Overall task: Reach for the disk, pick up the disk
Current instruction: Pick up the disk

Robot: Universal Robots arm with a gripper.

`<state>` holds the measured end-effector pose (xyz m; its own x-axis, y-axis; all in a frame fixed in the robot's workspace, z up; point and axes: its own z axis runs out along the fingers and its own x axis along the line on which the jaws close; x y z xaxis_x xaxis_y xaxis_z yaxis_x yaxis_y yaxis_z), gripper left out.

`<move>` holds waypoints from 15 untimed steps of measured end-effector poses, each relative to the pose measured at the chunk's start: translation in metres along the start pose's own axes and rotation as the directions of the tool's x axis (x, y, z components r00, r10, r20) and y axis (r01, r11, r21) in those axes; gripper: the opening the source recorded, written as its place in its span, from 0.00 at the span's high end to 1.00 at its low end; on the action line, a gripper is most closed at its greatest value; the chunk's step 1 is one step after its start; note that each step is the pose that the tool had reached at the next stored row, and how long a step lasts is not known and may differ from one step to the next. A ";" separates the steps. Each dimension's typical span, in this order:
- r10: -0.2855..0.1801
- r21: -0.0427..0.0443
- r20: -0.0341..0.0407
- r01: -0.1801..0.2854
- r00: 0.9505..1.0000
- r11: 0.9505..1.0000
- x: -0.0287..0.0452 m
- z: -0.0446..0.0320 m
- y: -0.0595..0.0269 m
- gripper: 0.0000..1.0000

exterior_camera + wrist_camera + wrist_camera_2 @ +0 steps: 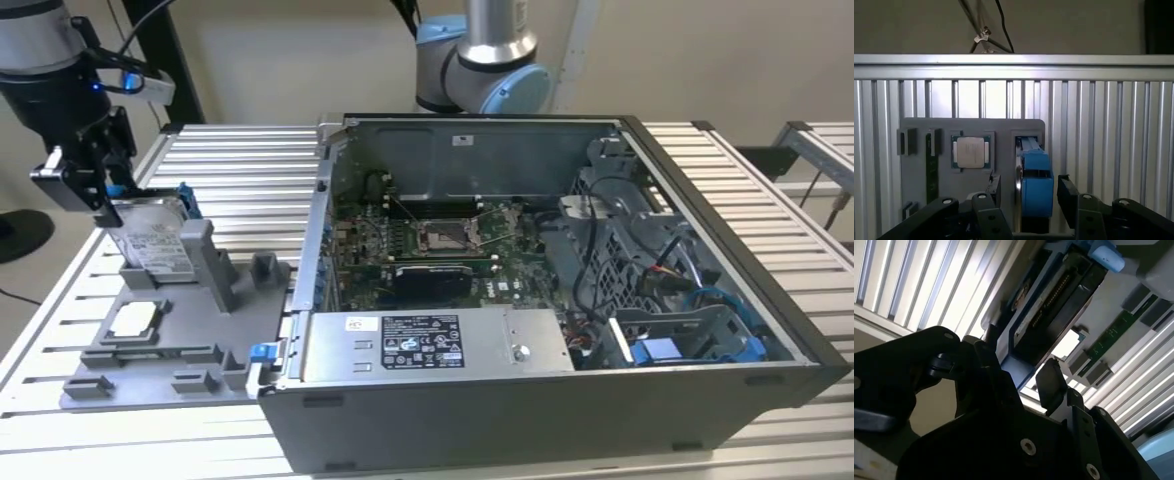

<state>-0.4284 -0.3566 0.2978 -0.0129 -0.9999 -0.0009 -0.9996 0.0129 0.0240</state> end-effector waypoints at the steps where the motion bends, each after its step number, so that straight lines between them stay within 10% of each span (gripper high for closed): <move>1: 0.000 0.000 0.000 0.000 1.000 1.000 0.0000 0.0019 0.0000 0.00; 15: 0.000 0.000 0.000 0.000 1.000 1.000 0.0000 0.0129 -0.0003 0.00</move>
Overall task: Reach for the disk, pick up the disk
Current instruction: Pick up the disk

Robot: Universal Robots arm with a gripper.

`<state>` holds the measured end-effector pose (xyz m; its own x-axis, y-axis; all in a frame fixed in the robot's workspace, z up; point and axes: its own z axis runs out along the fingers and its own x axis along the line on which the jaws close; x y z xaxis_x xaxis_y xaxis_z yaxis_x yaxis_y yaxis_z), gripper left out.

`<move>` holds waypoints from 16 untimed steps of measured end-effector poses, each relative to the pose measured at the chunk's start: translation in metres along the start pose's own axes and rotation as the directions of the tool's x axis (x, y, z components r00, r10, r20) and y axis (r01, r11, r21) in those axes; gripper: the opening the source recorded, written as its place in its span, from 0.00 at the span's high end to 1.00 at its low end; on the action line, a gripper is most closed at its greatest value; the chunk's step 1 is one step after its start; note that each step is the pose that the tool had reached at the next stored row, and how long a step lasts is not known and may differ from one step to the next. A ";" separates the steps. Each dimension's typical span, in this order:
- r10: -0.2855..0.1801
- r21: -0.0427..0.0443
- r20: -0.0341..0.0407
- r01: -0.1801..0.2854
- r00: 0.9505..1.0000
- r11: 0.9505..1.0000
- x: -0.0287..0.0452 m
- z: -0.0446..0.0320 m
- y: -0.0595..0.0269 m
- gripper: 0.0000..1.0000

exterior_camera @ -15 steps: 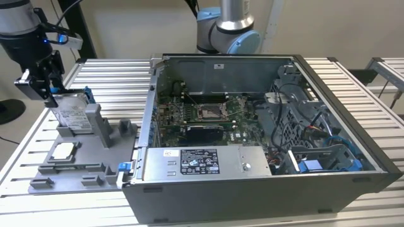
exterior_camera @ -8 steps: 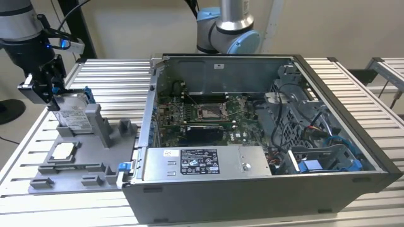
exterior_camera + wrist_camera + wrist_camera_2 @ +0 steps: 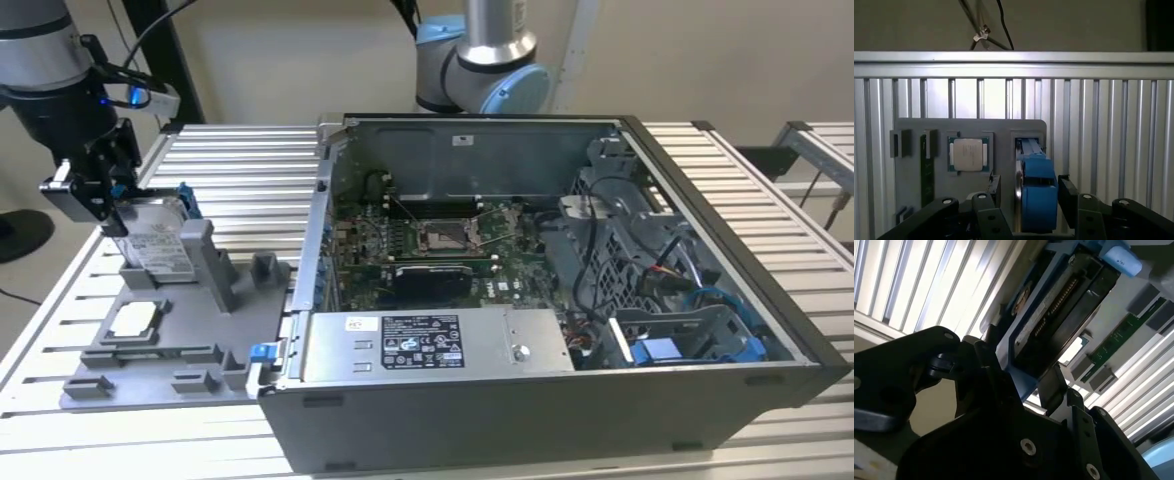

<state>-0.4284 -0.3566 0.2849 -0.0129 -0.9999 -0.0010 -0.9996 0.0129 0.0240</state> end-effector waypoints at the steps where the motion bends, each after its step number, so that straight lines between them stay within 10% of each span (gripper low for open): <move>1: 0.000 0.000 0.000 0.000 1.000 1.000 0.0000 0.0016 0.0000 0.00; 16: 0.000 0.000 0.000 0.000 1.000 1.000 0.0000 0.0177 -0.0004 0.00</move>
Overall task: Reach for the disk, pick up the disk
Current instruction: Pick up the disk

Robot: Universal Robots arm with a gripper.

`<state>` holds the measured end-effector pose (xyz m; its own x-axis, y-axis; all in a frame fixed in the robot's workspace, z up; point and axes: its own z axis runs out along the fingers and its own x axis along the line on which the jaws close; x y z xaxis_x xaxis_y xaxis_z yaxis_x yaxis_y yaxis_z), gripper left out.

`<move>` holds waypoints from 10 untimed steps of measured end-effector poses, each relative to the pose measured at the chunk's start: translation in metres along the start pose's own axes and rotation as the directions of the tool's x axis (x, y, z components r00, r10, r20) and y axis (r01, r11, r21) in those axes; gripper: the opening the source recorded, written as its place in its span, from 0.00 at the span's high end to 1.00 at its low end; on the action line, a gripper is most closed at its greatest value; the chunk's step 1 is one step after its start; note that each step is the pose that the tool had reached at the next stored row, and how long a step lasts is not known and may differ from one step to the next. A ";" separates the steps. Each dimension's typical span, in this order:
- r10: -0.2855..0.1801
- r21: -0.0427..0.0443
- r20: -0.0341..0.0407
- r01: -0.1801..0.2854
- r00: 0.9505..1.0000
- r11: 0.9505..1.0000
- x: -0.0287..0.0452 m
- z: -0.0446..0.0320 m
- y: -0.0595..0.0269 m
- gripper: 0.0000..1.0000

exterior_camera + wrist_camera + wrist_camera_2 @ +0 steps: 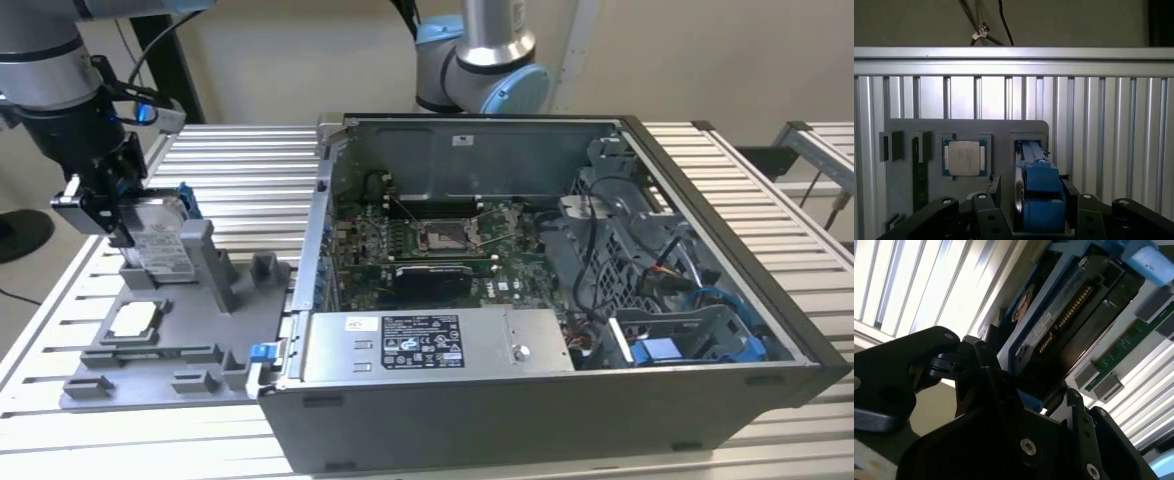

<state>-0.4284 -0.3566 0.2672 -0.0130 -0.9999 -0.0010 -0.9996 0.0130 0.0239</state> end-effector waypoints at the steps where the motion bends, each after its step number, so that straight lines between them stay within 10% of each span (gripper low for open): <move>1: 0.000 0.000 0.000 0.000 1.000 1.000 0.0000 0.0004 0.0000 0.00; 10: 0.000 0.000 0.000 0.000 1.000 1.000 0.0000 0.0022 -0.0001 0.00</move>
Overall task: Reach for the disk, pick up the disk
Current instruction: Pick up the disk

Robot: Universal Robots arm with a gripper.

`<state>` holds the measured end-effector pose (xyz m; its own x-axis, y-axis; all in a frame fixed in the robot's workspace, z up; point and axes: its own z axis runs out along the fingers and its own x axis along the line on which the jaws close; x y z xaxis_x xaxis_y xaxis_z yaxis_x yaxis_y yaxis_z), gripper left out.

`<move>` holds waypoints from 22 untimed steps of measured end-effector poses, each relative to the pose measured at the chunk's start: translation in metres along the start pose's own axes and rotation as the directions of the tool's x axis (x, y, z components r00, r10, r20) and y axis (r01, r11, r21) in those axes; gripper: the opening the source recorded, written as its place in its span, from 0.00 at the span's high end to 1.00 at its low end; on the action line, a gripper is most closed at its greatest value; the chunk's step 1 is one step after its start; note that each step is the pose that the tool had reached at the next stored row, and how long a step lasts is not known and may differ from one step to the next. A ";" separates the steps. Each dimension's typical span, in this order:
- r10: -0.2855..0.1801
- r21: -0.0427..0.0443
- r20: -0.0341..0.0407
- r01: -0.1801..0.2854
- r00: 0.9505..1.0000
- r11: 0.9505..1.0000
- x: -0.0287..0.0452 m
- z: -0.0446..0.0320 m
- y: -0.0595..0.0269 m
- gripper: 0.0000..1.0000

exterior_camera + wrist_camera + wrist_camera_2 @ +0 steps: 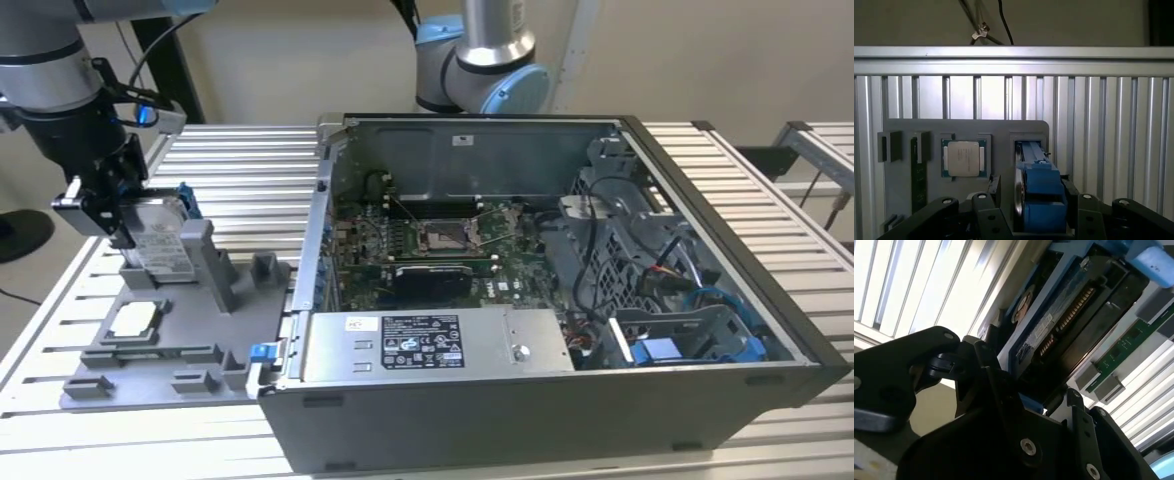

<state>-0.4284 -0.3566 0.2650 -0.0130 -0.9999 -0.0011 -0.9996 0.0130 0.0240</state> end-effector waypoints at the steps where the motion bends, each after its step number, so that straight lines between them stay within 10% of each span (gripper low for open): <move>1: 0.000 0.000 0.000 0.000 1.000 1.000 0.0000 0.0001 0.0000 0.00; 2: 0.000 0.000 0.000 0.000 1.000 1.000 0.0000 0.0002 0.0000 1.00; 22: 0.000 0.000 0.000 0.000 1.000 1.000 0.0000 0.0020 0.0000 1.00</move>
<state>-0.4284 -0.3566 0.2630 -0.0130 -0.9999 -0.0011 -0.9996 0.0130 0.0240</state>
